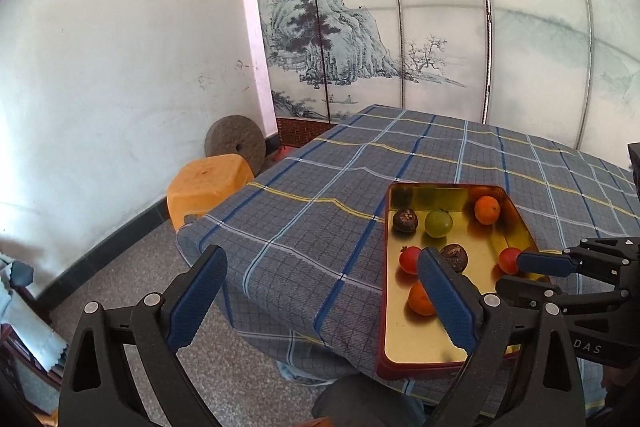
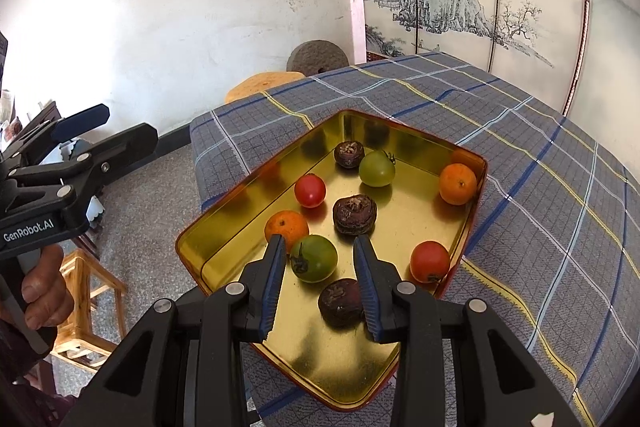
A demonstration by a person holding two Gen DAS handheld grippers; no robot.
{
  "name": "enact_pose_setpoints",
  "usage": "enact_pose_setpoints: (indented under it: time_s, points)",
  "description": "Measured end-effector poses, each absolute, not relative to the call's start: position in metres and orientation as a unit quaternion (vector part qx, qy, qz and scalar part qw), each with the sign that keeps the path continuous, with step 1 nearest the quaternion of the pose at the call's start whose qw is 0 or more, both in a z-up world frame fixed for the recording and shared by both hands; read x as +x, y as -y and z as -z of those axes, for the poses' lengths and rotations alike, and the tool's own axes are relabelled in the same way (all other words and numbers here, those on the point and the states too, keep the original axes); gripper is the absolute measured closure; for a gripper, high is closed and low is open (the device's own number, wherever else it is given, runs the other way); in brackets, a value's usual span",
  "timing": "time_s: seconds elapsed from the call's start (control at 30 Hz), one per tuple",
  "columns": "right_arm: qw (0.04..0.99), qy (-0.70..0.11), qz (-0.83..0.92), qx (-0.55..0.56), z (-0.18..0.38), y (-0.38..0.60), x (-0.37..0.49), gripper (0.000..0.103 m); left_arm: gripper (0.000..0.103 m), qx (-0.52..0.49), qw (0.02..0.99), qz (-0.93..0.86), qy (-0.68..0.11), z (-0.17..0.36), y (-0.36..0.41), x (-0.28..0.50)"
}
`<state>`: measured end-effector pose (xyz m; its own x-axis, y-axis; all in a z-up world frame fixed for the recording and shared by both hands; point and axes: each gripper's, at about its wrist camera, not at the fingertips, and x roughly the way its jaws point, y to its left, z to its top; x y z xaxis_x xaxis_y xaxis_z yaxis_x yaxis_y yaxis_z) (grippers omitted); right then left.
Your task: Organize fruits
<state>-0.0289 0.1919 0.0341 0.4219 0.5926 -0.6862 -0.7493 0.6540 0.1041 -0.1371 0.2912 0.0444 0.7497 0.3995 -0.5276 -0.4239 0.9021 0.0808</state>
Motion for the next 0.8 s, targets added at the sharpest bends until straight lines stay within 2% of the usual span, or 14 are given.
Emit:
enact_pose_setpoints:
  time_s: [0.17, 0.23, 0.47, 0.6, 0.7, 0.8]
  points:
    - [0.840, -0.344, -0.406, -0.103, -0.043, -0.188, -0.035, 0.069, 0.007, -0.023, 0.938, -0.215, -0.271, -0.047, -0.289, -0.138]
    - [0.843, -0.336, -0.409, -0.096, -0.048, -0.183, -0.039, 0.064, 0.007, -0.024, 0.939, -0.210, -0.270, -0.049, -0.287, -0.138]
    - [0.859, -0.298, -0.407, -0.086, -0.068, -0.164, -0.057, 0.055, 0.004, -0.014, 0.945, -0.209, -0.252, -0.064, -0.275, -0.144]
    - [0.870, -0.272, -0.401, -0.088, -0.080, -0.149, -0.071, 0.053, 0.003, -0.021, 0.950, -0.203, -0.238, -0.077, -0.271, -0.152]
    - [0.879, -0.251, -0.393, -0.095, -0.088, -0.135, -0.080, 0.040, 0.000, -0.025, 0.954, -0.197, -0.226, -0.087, -0.267, -0.157]
    - [0.887, -0.242, -0.382, -0.097, -0.091, -0.117, -0.083, 0.038, 0.000, -0.022, 0.957, -0.196, -0.213, -0.099, -0.260, -0.160]
